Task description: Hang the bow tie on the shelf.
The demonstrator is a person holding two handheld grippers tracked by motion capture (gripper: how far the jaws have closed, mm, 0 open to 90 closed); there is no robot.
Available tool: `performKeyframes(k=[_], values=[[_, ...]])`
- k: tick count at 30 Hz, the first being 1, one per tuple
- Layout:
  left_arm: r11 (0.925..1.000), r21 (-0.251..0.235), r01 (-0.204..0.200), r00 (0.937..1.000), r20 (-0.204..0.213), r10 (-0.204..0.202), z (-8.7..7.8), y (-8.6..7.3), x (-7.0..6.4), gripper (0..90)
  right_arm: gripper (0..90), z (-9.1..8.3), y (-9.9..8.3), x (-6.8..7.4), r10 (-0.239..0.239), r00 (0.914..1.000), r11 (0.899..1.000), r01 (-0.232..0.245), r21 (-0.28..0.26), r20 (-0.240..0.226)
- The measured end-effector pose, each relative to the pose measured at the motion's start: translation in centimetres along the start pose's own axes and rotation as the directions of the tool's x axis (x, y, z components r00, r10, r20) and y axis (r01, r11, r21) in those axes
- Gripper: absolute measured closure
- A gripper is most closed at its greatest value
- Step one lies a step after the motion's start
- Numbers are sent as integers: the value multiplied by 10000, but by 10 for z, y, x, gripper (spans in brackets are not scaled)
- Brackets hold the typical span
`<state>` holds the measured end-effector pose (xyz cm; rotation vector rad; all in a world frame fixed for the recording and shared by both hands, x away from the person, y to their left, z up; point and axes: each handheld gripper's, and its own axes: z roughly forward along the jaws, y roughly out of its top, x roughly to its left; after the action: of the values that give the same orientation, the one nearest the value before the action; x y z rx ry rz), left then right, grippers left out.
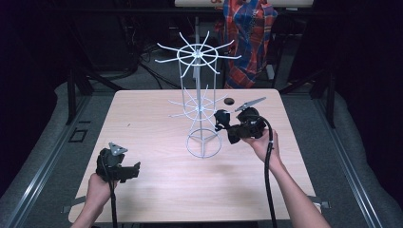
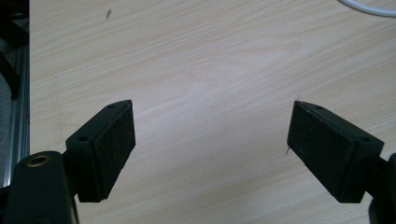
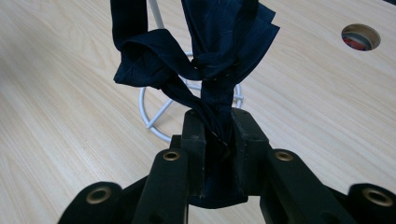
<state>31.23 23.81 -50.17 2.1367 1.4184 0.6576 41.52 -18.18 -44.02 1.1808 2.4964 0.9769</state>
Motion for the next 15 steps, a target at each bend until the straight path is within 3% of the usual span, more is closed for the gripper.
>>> performKeyframes(k=[15], values=[[10000, 21, -8, 10000, 11, 8, 0, 0, 0, 156, 764, 9, 1, 0, 43, 9999, 10000, -44, 60, 132]])
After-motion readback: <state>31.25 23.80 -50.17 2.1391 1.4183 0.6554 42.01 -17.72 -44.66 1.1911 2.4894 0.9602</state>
